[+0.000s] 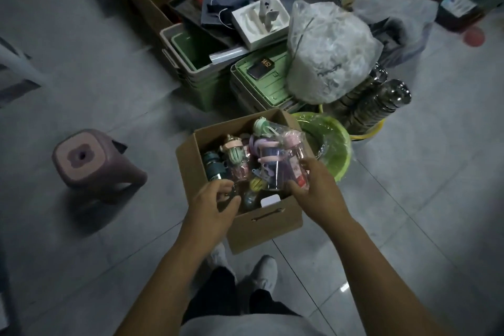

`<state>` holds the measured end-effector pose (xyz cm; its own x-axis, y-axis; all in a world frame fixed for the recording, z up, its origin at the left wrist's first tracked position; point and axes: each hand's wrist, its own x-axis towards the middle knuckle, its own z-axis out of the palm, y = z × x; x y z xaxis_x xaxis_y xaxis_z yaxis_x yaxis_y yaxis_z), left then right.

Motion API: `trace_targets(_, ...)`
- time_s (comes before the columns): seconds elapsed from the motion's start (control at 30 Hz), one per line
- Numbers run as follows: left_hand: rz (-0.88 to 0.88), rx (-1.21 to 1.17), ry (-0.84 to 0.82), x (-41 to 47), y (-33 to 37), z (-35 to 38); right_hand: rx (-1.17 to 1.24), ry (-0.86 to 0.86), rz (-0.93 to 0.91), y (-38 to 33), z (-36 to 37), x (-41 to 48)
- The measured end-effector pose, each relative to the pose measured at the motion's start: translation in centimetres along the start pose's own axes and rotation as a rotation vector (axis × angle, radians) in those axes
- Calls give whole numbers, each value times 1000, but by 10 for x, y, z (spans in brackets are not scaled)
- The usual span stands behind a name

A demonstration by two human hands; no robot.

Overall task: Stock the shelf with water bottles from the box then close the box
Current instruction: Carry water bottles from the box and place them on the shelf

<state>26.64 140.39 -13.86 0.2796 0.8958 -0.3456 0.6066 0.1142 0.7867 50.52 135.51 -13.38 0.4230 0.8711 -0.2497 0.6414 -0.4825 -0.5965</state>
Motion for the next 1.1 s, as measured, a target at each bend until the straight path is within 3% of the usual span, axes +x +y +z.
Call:
trace_targets(0.3,-173,-41,-290,161,-28,86,-48,0,316,65,47,98)
trace_targets(0.53,-358,-124,-376,220,-57,158,-109,-145,281,104,88,152)
trace_targets(0.8,-512,-263,-157,234,-49,214,-86,-193,230,131,108,187)
trace_targets(1.1,-628,-583,199,139,-29,123,217,-443,17,63,52,157)
